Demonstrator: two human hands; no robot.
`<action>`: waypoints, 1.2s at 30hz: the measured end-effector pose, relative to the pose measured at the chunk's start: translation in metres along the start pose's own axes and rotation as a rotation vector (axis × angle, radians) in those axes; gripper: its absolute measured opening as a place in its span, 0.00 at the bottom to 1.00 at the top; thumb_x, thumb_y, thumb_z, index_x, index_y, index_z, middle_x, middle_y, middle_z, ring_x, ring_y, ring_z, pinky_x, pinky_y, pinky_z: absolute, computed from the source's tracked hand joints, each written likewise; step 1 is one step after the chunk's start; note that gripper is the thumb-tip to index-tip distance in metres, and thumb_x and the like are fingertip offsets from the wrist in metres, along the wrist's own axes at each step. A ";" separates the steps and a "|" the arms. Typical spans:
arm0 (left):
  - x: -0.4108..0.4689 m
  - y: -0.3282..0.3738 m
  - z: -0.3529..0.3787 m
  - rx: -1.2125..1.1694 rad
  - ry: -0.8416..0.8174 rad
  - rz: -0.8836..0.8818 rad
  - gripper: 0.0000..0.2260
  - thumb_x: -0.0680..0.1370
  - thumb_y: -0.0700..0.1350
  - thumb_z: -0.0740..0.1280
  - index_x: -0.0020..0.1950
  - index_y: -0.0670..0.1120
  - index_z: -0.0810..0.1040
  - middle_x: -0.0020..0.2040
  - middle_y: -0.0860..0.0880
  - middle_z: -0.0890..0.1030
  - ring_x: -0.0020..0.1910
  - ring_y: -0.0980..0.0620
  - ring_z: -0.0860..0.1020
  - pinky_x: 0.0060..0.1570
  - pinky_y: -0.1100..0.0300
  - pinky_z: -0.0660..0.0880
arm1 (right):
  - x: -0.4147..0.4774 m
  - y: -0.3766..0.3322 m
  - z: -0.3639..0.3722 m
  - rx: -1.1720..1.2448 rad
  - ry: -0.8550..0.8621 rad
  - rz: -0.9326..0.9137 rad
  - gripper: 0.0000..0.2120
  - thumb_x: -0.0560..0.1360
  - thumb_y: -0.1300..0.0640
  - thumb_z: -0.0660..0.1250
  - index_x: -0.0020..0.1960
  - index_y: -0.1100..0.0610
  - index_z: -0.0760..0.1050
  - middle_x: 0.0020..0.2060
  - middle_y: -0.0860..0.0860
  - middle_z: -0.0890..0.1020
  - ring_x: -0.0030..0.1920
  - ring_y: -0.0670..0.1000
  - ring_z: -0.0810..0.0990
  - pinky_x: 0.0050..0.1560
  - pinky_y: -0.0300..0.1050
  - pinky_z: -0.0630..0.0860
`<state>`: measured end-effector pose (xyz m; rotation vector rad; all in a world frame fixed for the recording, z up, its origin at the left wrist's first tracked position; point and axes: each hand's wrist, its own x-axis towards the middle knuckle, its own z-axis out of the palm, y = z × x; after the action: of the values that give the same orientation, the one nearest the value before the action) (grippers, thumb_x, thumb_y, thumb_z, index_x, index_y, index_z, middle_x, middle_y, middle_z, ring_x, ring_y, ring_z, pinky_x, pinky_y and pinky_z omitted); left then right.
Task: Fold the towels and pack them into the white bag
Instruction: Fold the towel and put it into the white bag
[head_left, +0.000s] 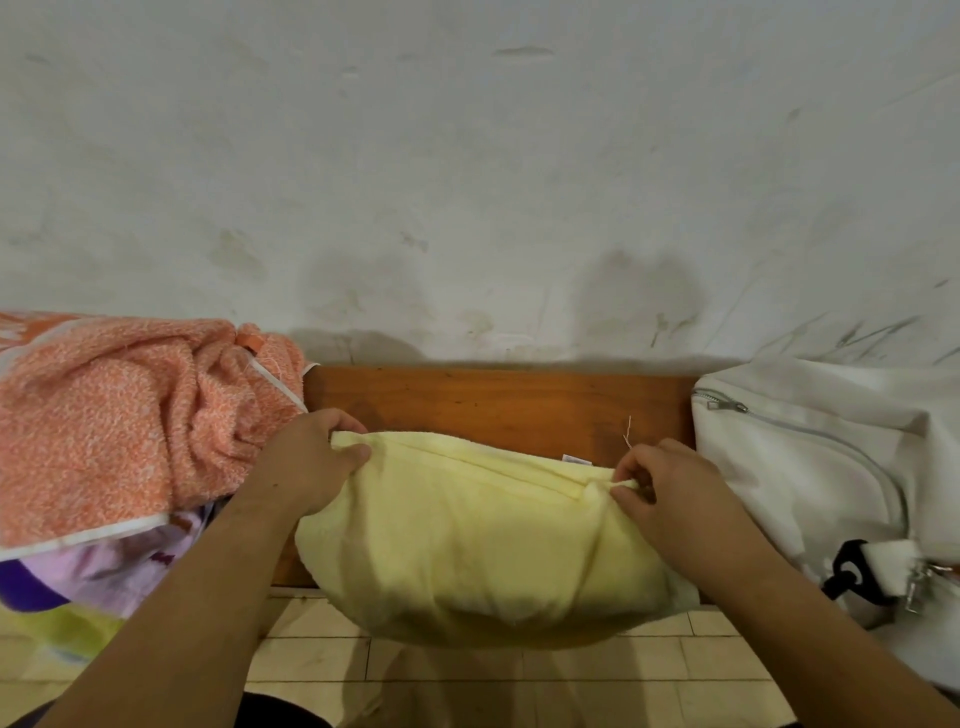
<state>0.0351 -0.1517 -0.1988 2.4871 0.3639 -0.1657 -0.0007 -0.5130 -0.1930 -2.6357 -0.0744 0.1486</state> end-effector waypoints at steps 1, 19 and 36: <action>0.000 0.000 0.000 -0.005 -0.002 -0.001 0.04 0.78 0.47 0.72 0.50 0.55 0.79 0.47 0.55 0.79 0.45 0.56 0.76 0.36 0.63 0.67 | 0.000 0.000 0.000 0.003 0.017 0.000 0.08 0.76 0.55 0.73 0.43 0.45 0.77 0.43 0.42 0.73 0.43 0.41 0.73 0.42 0.28 0.64; -0.003 0.002 -0.001 0.024 -0.010 0.006 0.04 0.79 0.49 0.70 0.52 0.55 0.78 0.48 0.56 0.78 0.46 0.55 0.75 0.38 0.60 0.69 | 0.006 -0.012 0.002 0.258 0.195 -0.015 0.05 0.77 0.57 0.73 0.47 0.49 0.77 0.54 0.41 0.82 0.53 0.43 0.79 0.57 0.39 0.74; -0.001 0.002 0.001 0.042 -0.013 -0.007 0.03 0.79 0.50 0.70 0.52 0.57 0.77 0.49 0.55 0.78 0.43 0.58 0.75 0.36 0.59 0.69 | 0.007 -0.002 0.006 0.200 0.131 0.127 0.06 0.74 0.53 0.76 0.43 0.46 0.79 0.49 0.45 0.76 0.46 0.40 0.76 0.43 0.26 0.66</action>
<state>0.0348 -0.1540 -0.1987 2.5247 0.3669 -0.1939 0.0056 -0.5078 -0.1975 -2.4424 0.1456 0.0241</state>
